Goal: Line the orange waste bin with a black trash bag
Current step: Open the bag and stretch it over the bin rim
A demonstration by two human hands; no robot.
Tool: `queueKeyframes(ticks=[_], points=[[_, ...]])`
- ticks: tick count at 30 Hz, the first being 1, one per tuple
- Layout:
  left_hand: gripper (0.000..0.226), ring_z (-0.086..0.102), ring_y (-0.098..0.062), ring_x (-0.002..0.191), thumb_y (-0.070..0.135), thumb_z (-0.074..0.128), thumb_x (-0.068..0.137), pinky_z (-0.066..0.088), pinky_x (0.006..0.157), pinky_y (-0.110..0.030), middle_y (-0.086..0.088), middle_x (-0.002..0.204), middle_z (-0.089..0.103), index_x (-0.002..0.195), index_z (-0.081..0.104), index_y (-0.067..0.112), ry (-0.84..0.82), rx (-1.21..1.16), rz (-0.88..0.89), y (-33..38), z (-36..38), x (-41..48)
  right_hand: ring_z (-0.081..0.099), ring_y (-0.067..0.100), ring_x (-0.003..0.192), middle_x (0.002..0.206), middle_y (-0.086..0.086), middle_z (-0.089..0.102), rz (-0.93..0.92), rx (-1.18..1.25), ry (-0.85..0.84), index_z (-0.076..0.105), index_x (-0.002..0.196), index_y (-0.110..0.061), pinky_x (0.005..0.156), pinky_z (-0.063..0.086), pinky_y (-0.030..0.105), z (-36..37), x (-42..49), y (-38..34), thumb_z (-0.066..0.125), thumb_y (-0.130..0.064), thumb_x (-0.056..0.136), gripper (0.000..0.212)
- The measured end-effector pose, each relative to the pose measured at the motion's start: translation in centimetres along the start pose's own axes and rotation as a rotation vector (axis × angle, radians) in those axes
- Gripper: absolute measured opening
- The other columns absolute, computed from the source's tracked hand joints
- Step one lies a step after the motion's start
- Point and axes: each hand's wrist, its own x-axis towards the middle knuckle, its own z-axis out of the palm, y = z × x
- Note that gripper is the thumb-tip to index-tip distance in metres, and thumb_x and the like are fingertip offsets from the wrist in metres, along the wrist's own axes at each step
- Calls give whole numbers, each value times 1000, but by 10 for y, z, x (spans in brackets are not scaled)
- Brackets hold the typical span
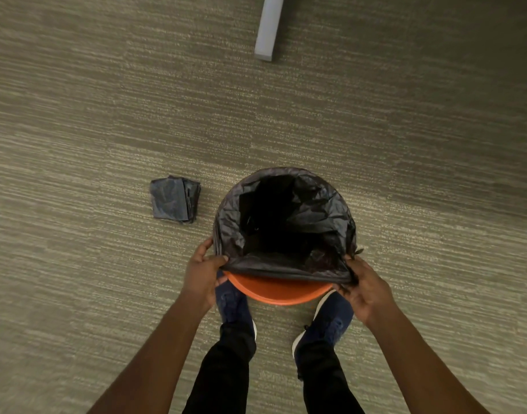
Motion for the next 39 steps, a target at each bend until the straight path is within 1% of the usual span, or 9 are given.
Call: queueKeyframes(ticks=[3,7,11,16,20,25,31,35,39], points=[[58,68,-27,88,-11,56,91,56,71,-35,-18,110,70,144,50,12,-18,-43,40,22,15,15,76,14,71,86,-1,80,-27,112,-30,71,102,-18,63,60,33,7,3,-7,65,-14,93,11],[53,64,-13,66,-11,59,90,47,43,-18,-9,99,70,140,51,3,-22,-9,120,61,38,30,76,17,69,86,6,78,-30,247,-62,70,97,-11,61,62,30,22,5,-21,63,-12,96,7],[50,65,-12,71,-9,60,91,48,47,-17,-14,112,67,140,52,-1,-87,34,196,87,49,37,75,16,66,82,7,76,-55,329,-82,69,94,-8,57,61,27,29,3,-30,63,-10,95,6],[44,67,-15,77,-12,57,91,54,56,-23,-6,98,69,129,53,10,-79,-30,263,86,68,35,74,11,67,91,2,75,-85,340,-104,67,105,-15,54,58,22,32,3,-17,56,-8,99,14],[26,60,-18,69,2,65,93,50,49,-25,-8,93,65,111,53,15,26,-76,63,61,77,35,75,14,75,108,8,72,-68,282,-36,62,112,-15,57,61,27,35,7,-12,59,-14,100,13],[33,67,-27,94,27,72,91,53,80,-40,-7,104,68,118,62,12,-74,-114,-93,39,74,33,72,22,89,123,12,70,-51,200,2,58,129,-11,70,57,34,38,9,-16,61,-32,99,36],[43,72,-34,101,16,72,91,61,65,-41,-12,106,73,130,57,3,18,-270,-71,29,73,32,76,26,91,133,19,67,-19,257,-52,50,143,-3,83,58,43,37,2,-12,64,-27,97,54],[50,72,-27,87,17,70,93,59,56,-34,-16,112,74,137,55,-1,49,-280,-70,26,67,30,78,25,94,123,13,74,-11,278,-95,52,142,-6,93,56,48,36,-2,2,67,-31,90,60],[36,66,-22,73,23,71,93,50,57,-30,-20,119,68,122,60,6,51,-201,-84,17,55,26,76,25,102,124,11,74,-7,213,-132,57,139,-11,83,60,40,35,-7,11,69,-35,87,58]])
